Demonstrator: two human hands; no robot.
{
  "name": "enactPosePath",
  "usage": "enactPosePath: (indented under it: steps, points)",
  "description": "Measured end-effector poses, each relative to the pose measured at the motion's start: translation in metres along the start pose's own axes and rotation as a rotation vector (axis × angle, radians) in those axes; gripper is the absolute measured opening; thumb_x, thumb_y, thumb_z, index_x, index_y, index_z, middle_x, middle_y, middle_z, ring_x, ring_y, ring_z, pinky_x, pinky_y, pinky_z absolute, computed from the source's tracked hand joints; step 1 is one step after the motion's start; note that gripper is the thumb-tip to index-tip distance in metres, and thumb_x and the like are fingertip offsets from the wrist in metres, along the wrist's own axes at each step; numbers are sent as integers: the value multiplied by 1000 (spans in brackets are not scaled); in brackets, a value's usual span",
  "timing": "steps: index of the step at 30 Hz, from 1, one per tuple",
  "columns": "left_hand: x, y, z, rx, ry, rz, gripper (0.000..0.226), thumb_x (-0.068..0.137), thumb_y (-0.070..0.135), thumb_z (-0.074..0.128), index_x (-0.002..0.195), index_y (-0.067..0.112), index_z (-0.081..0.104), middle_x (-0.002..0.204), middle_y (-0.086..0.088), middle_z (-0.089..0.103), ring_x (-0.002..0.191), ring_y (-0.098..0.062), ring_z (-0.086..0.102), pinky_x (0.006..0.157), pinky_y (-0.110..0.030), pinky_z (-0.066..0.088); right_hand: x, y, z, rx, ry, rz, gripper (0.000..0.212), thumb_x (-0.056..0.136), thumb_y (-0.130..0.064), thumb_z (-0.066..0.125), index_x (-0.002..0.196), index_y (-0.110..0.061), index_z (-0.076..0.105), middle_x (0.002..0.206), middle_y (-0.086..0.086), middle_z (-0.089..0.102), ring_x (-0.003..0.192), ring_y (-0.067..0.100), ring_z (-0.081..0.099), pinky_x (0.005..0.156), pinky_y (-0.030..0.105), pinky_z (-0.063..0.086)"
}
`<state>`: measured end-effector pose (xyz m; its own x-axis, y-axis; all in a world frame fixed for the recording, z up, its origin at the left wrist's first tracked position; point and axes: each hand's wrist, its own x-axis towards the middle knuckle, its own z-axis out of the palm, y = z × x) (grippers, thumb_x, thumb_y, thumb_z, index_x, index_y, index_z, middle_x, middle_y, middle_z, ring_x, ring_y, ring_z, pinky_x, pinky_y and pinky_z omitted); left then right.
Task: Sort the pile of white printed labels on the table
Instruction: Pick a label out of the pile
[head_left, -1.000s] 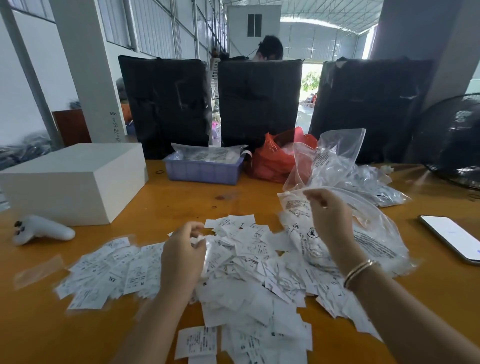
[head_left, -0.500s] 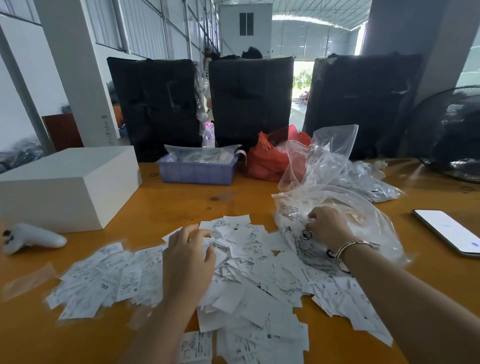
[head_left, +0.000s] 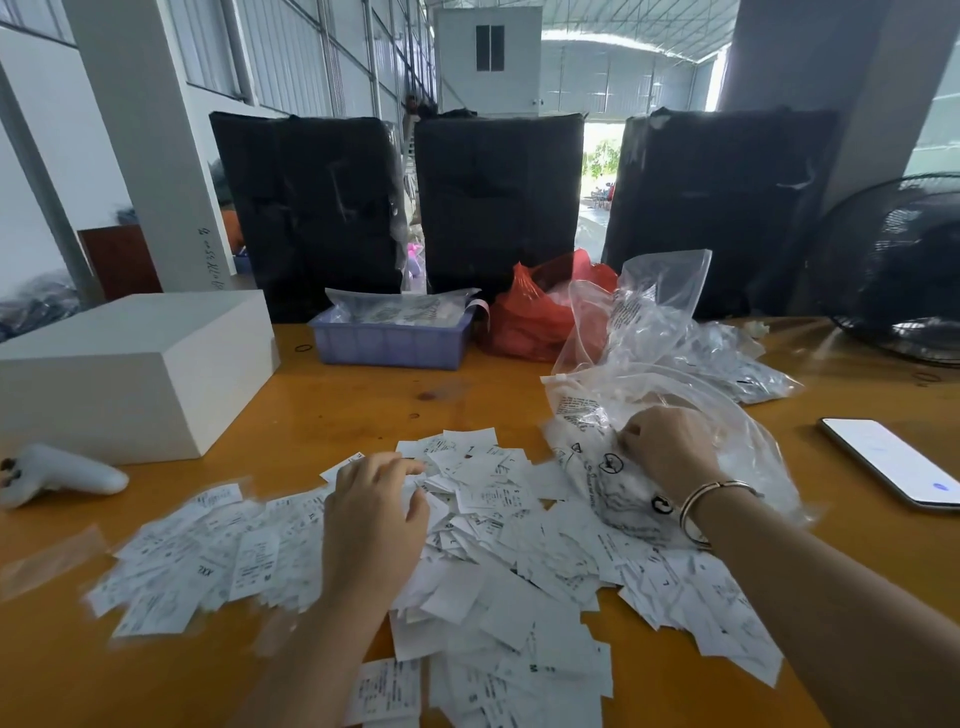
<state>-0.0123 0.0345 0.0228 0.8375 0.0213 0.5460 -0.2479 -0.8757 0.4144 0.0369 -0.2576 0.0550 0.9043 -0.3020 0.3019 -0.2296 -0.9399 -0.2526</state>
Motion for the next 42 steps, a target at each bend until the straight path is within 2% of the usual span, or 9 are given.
enactPosePath:
  steps: [4, 12, 17, 20, 25, 28, 32, 36, 42]
  points:
    - [-1, 1, -1, 2, -5, 12, 21, 87, 18, 65, 107, 17, 68, 115, 0, 63, 111, -21, 51, 84, -35, 49, -8, -1, -7, -346, 100, -139, 22, 83, -5, 53, 66, -19, 56, 70, -3, 53, 65, 18, 51, 85, 36, 35]
    - [-1, 2, -1, -14, 4, 18, 20, 86, 16, 65, 106, 16, 69, 114, 0, 64, 113, -22, 51, 87, -36, 48, -7, -12, -7, -60, 144, -111, 9, 87, -10, 55, 82, -18, 56, 79, 0, 57, 66, 18, 54, 59, 28, 40]
    - [-1, 1, 0, -34, -2, 5, 21, 88, 19, 63, 108, 19, 67, 117, 3, 62, 116, -19, 48, 90, -35, 47, 0, -14, -11, 221, -94, 73, 23, 83, -14, 52, 62, -22, 59, 78, 0, 61, 68, 19, 57, 61, 29, 47]
    - [0, 1, 1, -33, 6, 14, 20, 87, 18, 64, 107, 18, 68, 116, 2, 63, 115, -20, 49, 90, -35, 47, 1, -12, -12, 282, -121, 108, 24, 86, -20, 50, 82, -13, 73, 84, 4, 70, 75, 24, 63, 71, 34, 52]
    - [0, 2, 2, -34, 5, 36, 20, 86, 16, 66, 106, 16, 69, 113, 1, 65, 113, -21, 51, 89, -36, 46, -7, -18, -14, 396, 215, 43, 30, 96, -27, 42, 105, -21, 70, 112, -1, 64, 82, 23, 60, 74, 35, 47]
    - [-1, 3, 1, -42, 6, 55, 20, 84, 15, 69, 104, 16, 70, 111, 0, 66, 111, -23, 53, 88, -36, 46, -21, -34, -19, 622, 385, -128, 25, 97, -21, 49, 112, -20, 68, 102, 0, 61, 70, 10, 53, 66, 14, 42]
    - [-1, 5, 1, -133, 25, 98, 17, 91, 21, 62, 106, 18, 69, 112, 5, 64, 113, -18, 51, 93, -32, 42, -56, -63, -15, 940, 99, -295, 21, 93, -16, 53, 106, -27, 66, 89, -1, 67, 63, 7, 62, 61, 18, 53]
    - [-4, 13, -5, -573, -108, -26, 28, 95, 47, 39, 102, 34, 63, 104, 23, 62, 103, 8, 54, 87, -13, 41, -92, -88, 1, 1124, -300, -308, 33, 92, -6, 53, 105, -36, 58, 87, -2, 68, 76, 5, 68, 74, 20, 55]
    - [-4, 12, -5, -635, -230, -17, 39, 87, 66, 43, 85, 35, 68, 75, 18, 69, 75, 3, 63, 63, -10, 47, -109, -95, 18, 1138, -374, -341, 38, 89, -3, 60, 116, -26, 47, 85, 2, 71, 79, 15, 70, 80, 36, 57]
